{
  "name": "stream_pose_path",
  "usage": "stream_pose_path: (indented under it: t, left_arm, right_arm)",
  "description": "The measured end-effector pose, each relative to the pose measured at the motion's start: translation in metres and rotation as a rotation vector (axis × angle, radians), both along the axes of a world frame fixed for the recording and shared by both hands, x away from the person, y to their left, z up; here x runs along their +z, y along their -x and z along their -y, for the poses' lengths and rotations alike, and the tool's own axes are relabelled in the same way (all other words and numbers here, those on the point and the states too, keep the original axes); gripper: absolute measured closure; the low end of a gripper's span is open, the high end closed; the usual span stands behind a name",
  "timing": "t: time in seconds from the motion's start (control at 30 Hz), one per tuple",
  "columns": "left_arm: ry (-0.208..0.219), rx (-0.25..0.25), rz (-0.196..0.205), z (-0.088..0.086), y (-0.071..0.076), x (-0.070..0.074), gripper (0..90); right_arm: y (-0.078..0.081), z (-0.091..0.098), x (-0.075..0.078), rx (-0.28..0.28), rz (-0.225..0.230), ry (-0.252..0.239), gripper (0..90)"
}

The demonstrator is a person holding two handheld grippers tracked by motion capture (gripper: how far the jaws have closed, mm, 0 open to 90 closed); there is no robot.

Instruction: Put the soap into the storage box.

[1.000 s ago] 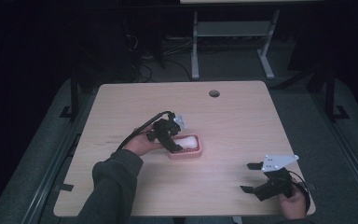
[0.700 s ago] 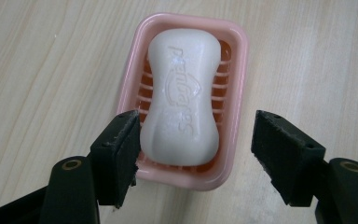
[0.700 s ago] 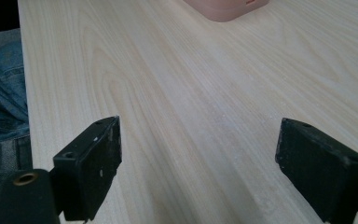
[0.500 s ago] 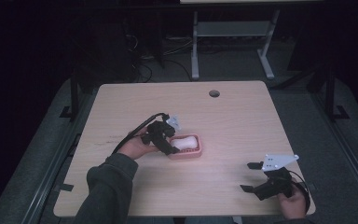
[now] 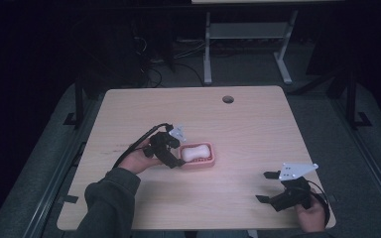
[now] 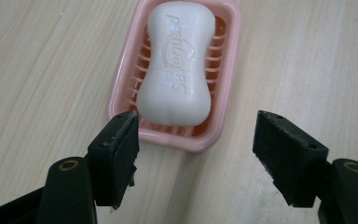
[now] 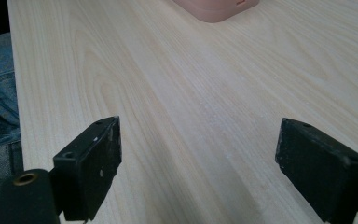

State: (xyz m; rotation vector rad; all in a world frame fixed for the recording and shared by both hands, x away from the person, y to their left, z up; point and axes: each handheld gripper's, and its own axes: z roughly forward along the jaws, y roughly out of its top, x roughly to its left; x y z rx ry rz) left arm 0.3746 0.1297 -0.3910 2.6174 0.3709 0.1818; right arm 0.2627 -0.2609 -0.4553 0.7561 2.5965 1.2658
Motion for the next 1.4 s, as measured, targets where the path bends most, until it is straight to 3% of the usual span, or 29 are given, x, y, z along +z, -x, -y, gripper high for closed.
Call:
stream_pose_path:
  t: [0.2, 0.5, 0.8, 1.4]
  left_arm:
    - [-0.013, 0.001, 0.007, -0.003, 0.006, -0.004, 30.9]
    - [-0.002, 0.001, 0.005, -0.011, 0.014, -0.006, 31.2]
    - [0.017, -0.010, 0.030, -0.017, 0.027, -0.005, 30.8]
    - [0.020, 0.011, 0.017, -0.037, 0.040, -0.012, 30.1]
  right_arm:
    - [0.000, 0.000, 0.000, -0.005, -0.001, -0.001, 14.1]
    - [0.000, 0.001, 0.000, -0.008, -0.001, 0.002, 14.1]
    - [0.000, 0.002, -0.001, -0.015, -0.004, 0.003, 14.1]
    - [-0.002, -0.003, 0.000, -0.013, -0.005, 0.014, 14.1]
